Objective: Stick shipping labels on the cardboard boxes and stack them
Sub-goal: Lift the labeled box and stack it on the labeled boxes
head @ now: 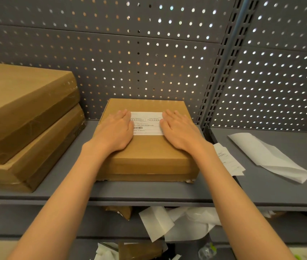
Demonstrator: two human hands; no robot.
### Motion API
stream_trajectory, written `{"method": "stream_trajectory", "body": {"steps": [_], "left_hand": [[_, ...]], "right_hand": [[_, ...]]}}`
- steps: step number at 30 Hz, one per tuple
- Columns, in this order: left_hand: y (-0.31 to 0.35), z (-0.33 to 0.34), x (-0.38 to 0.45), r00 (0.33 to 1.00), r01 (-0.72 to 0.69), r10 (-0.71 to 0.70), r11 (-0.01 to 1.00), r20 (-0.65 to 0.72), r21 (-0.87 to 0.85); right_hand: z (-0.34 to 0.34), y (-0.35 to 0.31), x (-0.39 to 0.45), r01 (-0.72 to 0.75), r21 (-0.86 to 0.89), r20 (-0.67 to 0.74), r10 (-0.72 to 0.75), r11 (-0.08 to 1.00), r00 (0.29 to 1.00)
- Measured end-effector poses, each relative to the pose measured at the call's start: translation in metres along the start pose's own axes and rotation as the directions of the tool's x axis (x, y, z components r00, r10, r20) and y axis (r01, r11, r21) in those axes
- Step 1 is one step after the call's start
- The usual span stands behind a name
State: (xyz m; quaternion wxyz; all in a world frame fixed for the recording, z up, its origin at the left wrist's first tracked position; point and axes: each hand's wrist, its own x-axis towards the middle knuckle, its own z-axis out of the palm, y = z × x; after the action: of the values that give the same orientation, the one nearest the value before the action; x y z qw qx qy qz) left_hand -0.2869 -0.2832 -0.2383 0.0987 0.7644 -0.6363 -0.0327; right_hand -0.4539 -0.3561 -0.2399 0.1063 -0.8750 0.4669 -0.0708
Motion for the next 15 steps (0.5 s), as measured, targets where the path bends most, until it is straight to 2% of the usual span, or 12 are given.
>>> {"method": "stream_trajectory", "body": {"steps": [6,9,12,15], "left_hand": [[-0.001,-0.006,-0.009,0.999,0.046,-0.046,0.999,0.008,-0.007],[-0.011,-0.003,-0.011,0.993,0.114,-0.115,0.991,-0.001,-0.074],[-0.023,-0.004,-0.019,0.980,0.173,-0.195,0.939,-0.045,-0.298],[-0.031,-0.005,-0.030,0.948,0.275,-0.319,0.799,0.012,-0.535]], "right_hand": [[-0.007,0.006,-0.009,-0.009,0.009,-0.009,0.009,1.000,1.000],[-0.013,0.011,-0.018,-0.012,0.073,-0.092,0.018,0.997,0.996],[-0.013,0.025,-0.027,-0.045,0.323,-0.137,0.094,0.945,0.986],[-0.011,0.038,-0.039,-0.143,0.659,-0.037,0.221,0.739,0.975]]}}
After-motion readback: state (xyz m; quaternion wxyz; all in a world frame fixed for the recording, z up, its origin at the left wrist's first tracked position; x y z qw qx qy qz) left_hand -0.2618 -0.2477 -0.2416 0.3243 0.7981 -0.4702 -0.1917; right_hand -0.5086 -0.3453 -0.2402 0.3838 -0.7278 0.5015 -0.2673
